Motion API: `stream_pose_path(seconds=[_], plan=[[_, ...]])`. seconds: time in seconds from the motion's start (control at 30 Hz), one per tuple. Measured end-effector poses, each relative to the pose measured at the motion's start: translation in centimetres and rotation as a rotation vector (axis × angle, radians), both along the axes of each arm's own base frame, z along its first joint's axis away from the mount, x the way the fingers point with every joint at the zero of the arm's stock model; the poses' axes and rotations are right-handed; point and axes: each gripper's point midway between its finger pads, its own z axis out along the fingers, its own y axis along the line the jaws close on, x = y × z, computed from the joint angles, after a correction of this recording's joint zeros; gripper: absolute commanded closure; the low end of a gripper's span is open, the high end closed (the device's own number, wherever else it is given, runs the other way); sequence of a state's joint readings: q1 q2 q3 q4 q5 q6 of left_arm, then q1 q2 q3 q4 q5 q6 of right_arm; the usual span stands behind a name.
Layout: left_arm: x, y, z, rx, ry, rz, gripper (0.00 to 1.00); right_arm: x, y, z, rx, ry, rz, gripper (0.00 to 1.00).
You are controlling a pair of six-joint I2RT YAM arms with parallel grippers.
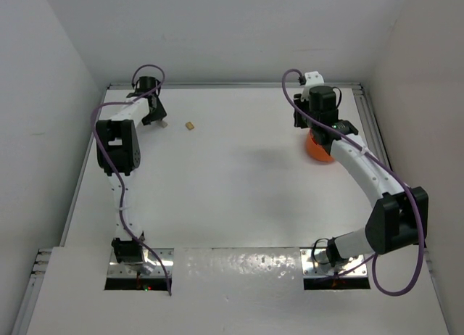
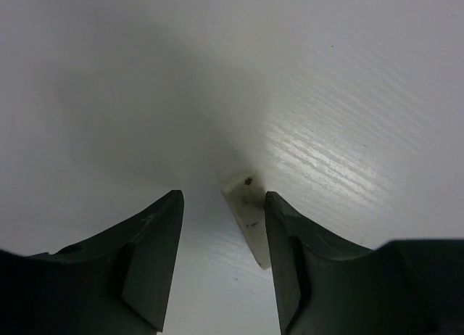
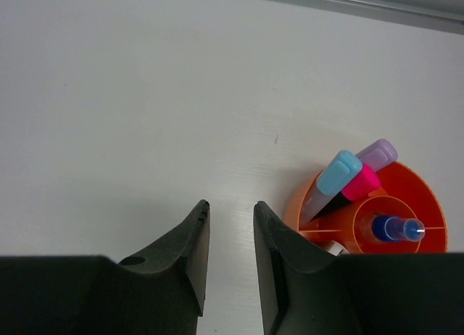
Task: Sort the stationery into containers
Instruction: Pick up the stationery from the center of the board.
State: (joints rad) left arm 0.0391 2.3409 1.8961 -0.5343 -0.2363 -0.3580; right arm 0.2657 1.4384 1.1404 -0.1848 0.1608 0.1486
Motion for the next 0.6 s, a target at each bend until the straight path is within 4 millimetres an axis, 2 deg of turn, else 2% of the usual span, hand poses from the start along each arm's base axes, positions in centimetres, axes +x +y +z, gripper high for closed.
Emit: stream_pose_path(seconds=[0.03,0.17,0.27,0.4,0.47,0.57,0.6], plan=[[-0.1,0.0,-0.1,-0.001,0.001,0.002,0.49,0.0,0.0,0.1,-0.003,-0.002,-0.001,0.70],[0.0,-0.4,-0.6,-0.027,-0.010,0.015,0.49,0.0,-0.1,0.0,-0.019,0.001,-0.005,0.70],[0.0,-0.5,-0.7,-0.035,-0.013,0.023,0.53,-0.1,0.0,-0.3,-0.033,0.011,0.000,0.70],[0.1,-0.8,-0.8,-0.055,-0.019,0.024,0.67,-0.2,0.0,-0.7,-0.058,0.025,0.000,0.69],[0.2,-1.1,-0.9,-0.074,-0.027,0.025,0.70,-0.3,0.0,-0.7,-0.066,0.026,0.001,0.69],[0.2,-1.4,-0.9,-0.094,-0.036,0.027,0.68,-0.3,-0.1,-0.7,-0.072,0.025,-0.001,0.69],[0.2,-1.5,-0.9,-0.101,-0.038,0.028,0.61,-0.3,-0.1,-0.7,-0.073,0.025,-0.003,0.69]])
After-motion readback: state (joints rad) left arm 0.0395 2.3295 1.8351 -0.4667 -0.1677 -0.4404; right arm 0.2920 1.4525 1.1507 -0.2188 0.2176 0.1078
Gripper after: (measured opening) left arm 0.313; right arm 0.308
